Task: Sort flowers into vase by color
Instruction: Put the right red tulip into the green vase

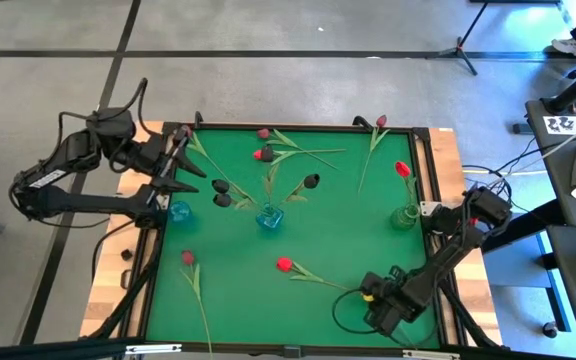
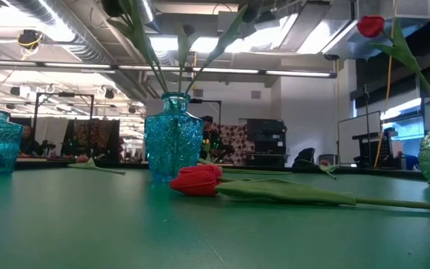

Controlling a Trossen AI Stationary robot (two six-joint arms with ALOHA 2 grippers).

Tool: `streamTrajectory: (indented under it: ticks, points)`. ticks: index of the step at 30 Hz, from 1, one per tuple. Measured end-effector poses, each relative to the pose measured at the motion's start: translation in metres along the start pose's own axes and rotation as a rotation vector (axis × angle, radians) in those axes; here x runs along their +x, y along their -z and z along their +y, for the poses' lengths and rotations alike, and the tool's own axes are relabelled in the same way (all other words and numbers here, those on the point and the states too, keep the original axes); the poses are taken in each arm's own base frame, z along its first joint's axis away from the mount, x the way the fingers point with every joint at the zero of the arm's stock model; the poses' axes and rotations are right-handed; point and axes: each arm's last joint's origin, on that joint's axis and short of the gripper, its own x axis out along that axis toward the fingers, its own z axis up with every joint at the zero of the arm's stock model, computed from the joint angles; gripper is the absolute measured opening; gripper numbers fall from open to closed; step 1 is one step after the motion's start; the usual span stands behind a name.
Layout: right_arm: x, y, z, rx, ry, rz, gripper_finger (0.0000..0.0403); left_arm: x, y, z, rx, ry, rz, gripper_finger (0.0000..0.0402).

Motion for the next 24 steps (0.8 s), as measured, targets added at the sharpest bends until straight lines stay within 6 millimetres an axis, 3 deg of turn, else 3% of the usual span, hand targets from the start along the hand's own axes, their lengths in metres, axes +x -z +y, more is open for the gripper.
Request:
streamTrajectory:
  ticks: [4,9,11,14,19,24]
  points:
    - [0.0,-0.011,-0.002,0.024,0.014,0.015,0.0118,-0.003,0.001,-0.002,0.0,0.0,0.0,0.0163]
    - [-0.001,-0.023,-0.005,0.01,0.013,0.033,0.002,-0.01,0.003,-0.006,-0.001,0.0,0.002,0.0163]
    - [-0.007,-0.029,-0.006,0.028,-0.012,0.009,0.0014,-0.012,0.003,-0.008,0.004,0.0,-0.005,0.0163]
    - [-0.029,-0.04,-0.011,0.064,-0.055,-0.038,0.0025,-0.017,0.003,-0.011,0.013,-0.001,-0.019,0.0163]
    - [-0.083,-0.055,-0.028,0.081,-0.156,-0.204,0.0008,-0.021,0.002,-0.013,0.022,-0.002,-0.034,0.0163]
    - [-0.13,-0.058,-0.051,0.028,-0.307,-0.314,0.0021,-0.021,0.001,-0.013,0.028,-0.002,-0.042,0.0163]
